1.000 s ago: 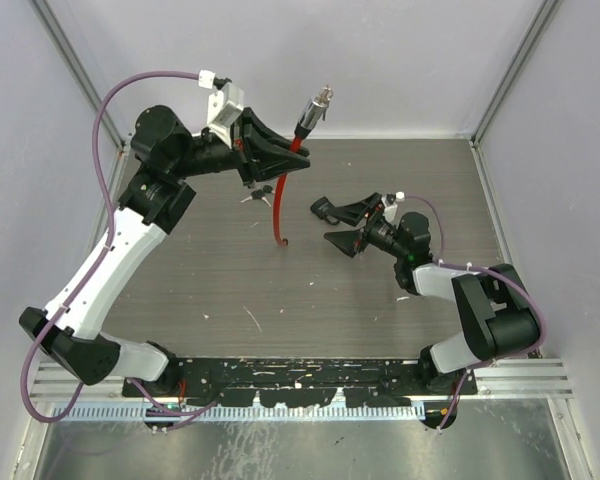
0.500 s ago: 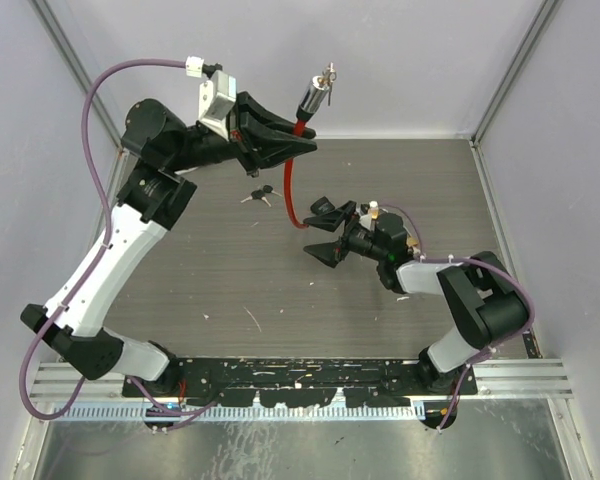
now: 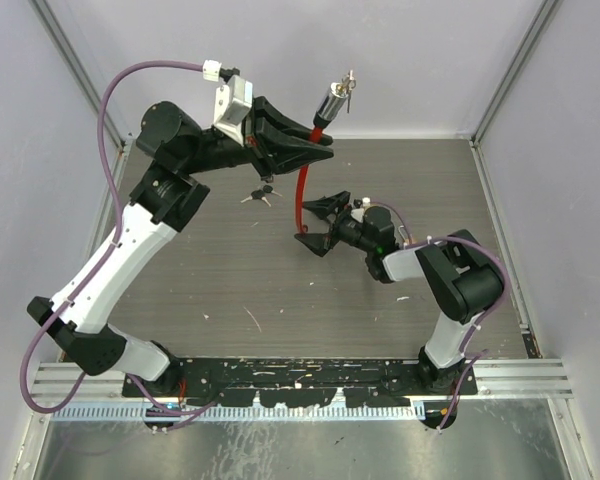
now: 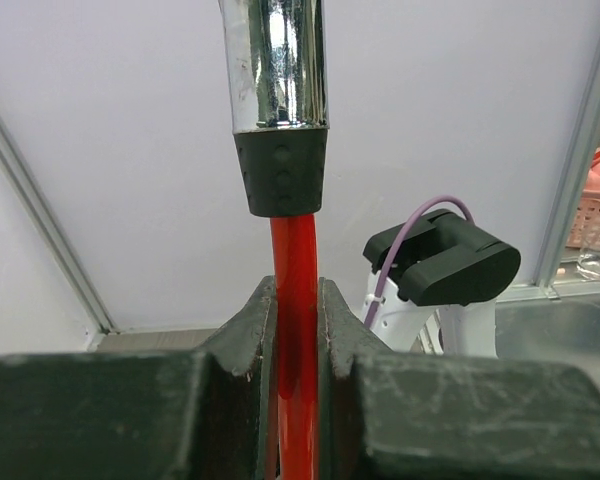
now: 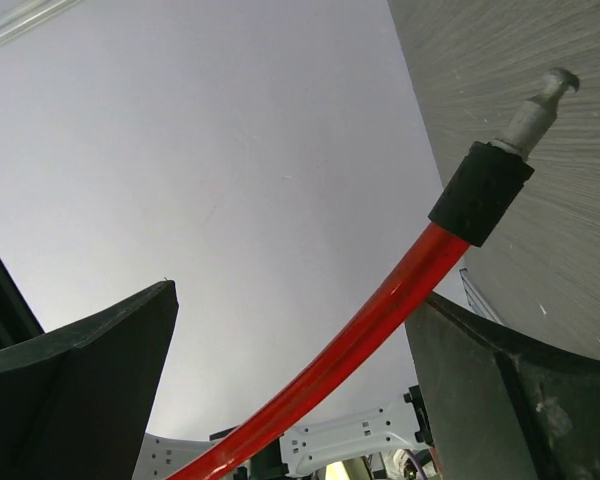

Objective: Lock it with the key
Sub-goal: Adjust the lock.

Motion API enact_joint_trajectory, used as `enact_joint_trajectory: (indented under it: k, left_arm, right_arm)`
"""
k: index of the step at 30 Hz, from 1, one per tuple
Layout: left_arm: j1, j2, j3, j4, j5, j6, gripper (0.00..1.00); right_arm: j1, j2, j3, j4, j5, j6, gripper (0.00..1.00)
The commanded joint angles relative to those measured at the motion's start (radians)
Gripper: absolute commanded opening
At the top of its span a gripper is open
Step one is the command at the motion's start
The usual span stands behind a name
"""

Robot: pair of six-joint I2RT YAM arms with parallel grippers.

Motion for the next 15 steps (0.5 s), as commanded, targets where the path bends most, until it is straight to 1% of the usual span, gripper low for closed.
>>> enact_joint_trajectory:
  k: [1,5,8,10,15]
  left_arm:
    - [-0.018,-0.038,0.06,0.113,-0.014,0.012,0.0]
    - [-0.019,-0.057,0.033,0.117,-0.021,0.021,0.0]
    - [-0.019,-0.075,0.001,0.121,-0.041,0.035,0.0]
    - [-0.02,-0.089,-0.019,0.126,-0.056,0.048,0.0]
    - [-0.02,-0.123,-0.08,0.147,-0.123,0.079,0.0]
  right_arm:
    - [0.02,-0.007,0.042,0.109,0.047,0.044,1.0]
    - [0.022,-0.043,0.02,0.103,0.064,-0.01,1.0]
    - [0.021,-0.076,0.012,0.089,0.072,-0.013,1.0]
    - [0.022,-0.102,-0.001,0.078,0.092,-0.009,0.96]
    - [0.02,-0.128,-0.013,0.039,0.102,0.029,0.91]
